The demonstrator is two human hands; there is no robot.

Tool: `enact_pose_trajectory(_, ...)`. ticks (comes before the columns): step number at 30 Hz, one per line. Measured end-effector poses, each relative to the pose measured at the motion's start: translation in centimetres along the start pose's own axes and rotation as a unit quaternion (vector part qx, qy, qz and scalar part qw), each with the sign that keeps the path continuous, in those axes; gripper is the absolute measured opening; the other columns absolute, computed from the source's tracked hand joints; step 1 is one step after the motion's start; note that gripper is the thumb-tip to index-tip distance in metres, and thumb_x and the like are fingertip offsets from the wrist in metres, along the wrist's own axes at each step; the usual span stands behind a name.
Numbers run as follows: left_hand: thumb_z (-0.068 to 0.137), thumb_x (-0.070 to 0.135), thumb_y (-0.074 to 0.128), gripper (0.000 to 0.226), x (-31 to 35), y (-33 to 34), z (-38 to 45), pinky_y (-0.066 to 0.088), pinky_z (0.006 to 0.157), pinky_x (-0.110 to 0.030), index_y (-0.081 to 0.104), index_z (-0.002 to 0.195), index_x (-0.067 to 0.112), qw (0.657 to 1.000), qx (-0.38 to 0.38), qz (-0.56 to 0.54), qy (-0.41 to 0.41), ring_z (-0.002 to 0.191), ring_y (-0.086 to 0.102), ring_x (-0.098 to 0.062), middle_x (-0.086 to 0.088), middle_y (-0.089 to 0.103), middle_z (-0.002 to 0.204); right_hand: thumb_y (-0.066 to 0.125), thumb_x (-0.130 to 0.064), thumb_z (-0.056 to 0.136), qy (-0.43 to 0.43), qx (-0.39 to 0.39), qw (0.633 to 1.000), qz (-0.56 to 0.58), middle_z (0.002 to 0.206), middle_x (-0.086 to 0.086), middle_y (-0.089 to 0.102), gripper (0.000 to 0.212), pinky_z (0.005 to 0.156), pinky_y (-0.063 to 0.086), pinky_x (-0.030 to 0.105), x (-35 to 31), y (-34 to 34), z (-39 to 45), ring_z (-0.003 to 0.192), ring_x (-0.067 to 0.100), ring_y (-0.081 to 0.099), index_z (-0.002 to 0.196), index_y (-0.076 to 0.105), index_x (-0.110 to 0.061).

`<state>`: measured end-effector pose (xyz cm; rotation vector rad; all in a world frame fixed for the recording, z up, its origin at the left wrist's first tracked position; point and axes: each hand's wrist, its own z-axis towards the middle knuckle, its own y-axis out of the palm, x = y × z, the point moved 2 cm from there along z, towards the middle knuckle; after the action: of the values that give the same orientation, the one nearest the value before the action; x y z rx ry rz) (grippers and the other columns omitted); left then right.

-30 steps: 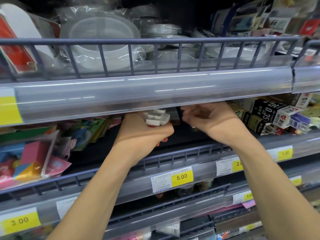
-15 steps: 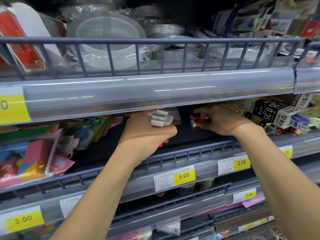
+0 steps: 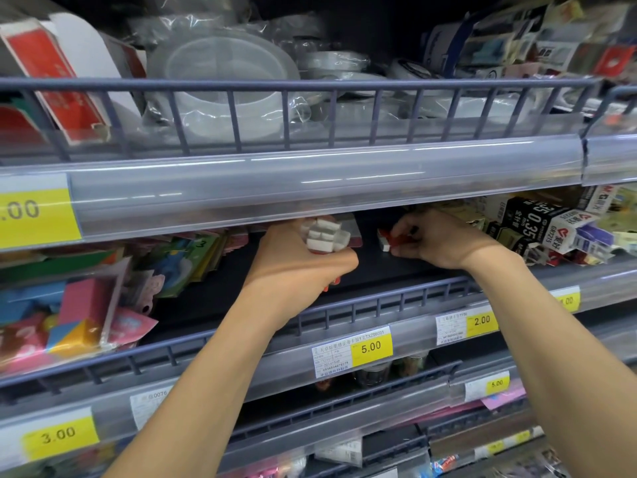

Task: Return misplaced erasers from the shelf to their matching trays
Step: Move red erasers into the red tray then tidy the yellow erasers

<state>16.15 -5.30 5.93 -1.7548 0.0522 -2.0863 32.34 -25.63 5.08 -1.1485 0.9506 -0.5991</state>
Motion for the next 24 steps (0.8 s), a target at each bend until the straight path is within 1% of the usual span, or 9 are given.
enact_pose_trajectory(3, 0.067, 0.016, 0.068, 0.012, 0.2, 0.0, 0.0, 0.044, 0.049, -0.018, 0.066, 0.067, 0.028, 1.000, -0.002, 0.001, -0.001, 0.051, 0.054, -0.007, 0.015, 0.064, 0.061, 0.081, -0.037, 0.081, 0.014, 0.006, 1.000, -0.002, 0.104, -0.006, 0.065, 0.023, 0.091, 0.049, 0.032, -0.2, 0.1, 0.1, 0.101, 0.018, 0.061, 0.094, 0.063, -0.035)
enact_pose_trajectory(9, 0.062, 0.023, 0.067, 0.003, 0.7, -0.1, -0.3, 0.046, 0.051, -0.021, 0.065, 0.063, 0.025, 1.000, -0.007, 0.002, -0.017, 0.054, 0.056, -0.010, 0.008, 0.064, 0.059, 0.073, -0.038, 0.088, 0.019, -0.027, 0.999, -0.021, 0.104, -0.007, 0.065, 0.033, 0.085, 0.045, 0.026, -1.2, 0.4, -0.2, 0.100, 0.016, 0.060, 0.118, 0.067, -0.027)
enact_pose_trajectory(12, 0.068, 0.023, 0.073, 0.018, 1.2, -0.3, -0.9, 0.044, 0.044, -0.017, 0.063, 0.054, 0.027, 1.000, 0.008, 0.011, -0.007, 0.045, 0.051, -0.003, 0.011, 0.060, 0.050, 0.072, -0.036, 0.088, 0.028, -0.004, 0.999, -0.018, 0.109, -0.002, 0.070, 0.030, 0.089, 0.049, 0.029, -2.2, 0.1, -1.2, 0.103, 0.020, 0.063, 0.117, 0.069, -0.028)
enact_pose_trajectory(13, 0.069, 0.026, 0.074, 0.018, 1.4, -0.4, -1.4, 0.046, 0.044, -0.018, 0.065, 0.055, 0.027, 1.000, 0.010, 0.012, 0.008, 0.045, 0.054, -0.003, 0.010, 0.064, 0.052, 0.072, -0.032, 0.087, 0.027, 0.020, 0.999, 0.005, 0.109, -0.001, 0.071, 0.030, 0.091, 0.050, 0.031, -2.6, 0.0, -1.8, 0.103, 0.021, 0.064, 0.116, 0.069, -0.029)
enact_pose_trajectory(15, 0.069, 0.031, 0.077, 0.006, 1.7, -0.5, -2.5, 0.052, 0.048, -0.020, 0.072, 0.069, 0.029, 0.999, 0.000, -0.027, 0.043, 0.051, 0.063, -0.007, 0.003, 0.072, 0.062, 0.074, -0.026, 0.084, 0.008, 0.081, 0.989, 0.123, 0.104, -0.004, 0.074, 0.025, 0.092, 0.054, 0.036, -3.6, -0.4, -3.7, 0.097, 0.019, 0.067, 0.108, 0.070, -0.032)
enact_pose_trajectory(17, 0.067, 0.030, 0.080, 0.023, 1.8, -0.6, -3.8, 0.052, 0.048, -0.022, 0.072, 0.088, 0.038, 0.994, -0.020, -0.082, 0.062, 0.056, 0.067, -0.011, -0.001, 0.075, 0.069, 0.075, -0.031, 0.083, -0.029, 0.136, 0.959, 0.247, 0.097, -0.010, 0.076, 0.020, 0.087, 0.056, 0.034, -4.9, -0.7, -6.5, 0.091, 0.012, 0.069, 0.103, 0.073, -0.032)
enact_pose_trajectory(19, 0.069, 0.023, 0.082, 0.031, 1.8, -0.5, -5.1, 0.050, 0.049, -0.020, 0.072, 0.095, 0.035, 0.988, -0.040, -0.131, 0.075, 0.059, 0.070, -0.014, -0.002, 0.077, 0.076, 0.074, -0.036, 0.084, -0.051, 0.155, 0.934, 0.319, 0.098, -0.011, 0.075, 0.023, 0.078, 0.056, 0.026, -6.2, -0.3, -9.7, 0.090, 0.010, 0.070, 0.107, 0.072, -0.035)
enact_pose_trajectory(21, 0.071, 0.017, 0.083, 0.035, 1.3, -0.4, -6.5, 0.051, 0.050, -0.019, 0.072, 0.100, 0.032, 0.982, -0.054, -0.164, 0.081, 0.063, 0.074, -0.016, -0.003, 0.079, 0.084, 0.074, -0.029, 0.089, -0.062, 0.159, 0.909, 0.381, 0.099, -0.010, 0.075, 0.024, 0.074, 0.054, 0.021, -7.1, 1.0, -12.9, 0.088, 0.008, 0.069, 0.112, 0.071, -0.032)
enact_pose_trajectory(24, 0.070, 0.023, 0.084, 0.038, -0.8, 0.2, -9.1, 0.057, 0.051, -0.029, 0.071, 0.105, 0.032, 0.979, -0.085, -0.173, 0.068, 0.069, 0.075, -0.018, -0.003, 0.078, 0.090, 0.070, -0.018, 0.093, -0.055, 0.169, 0.885, 0.431, 0.092, -0.010, 0.074, 0.022, 0.073, 0.053, 0.016, -7.3, 3.9, -17.5, 0.082, 0.005, 0.068, 0.114, 0.072, -0.025)
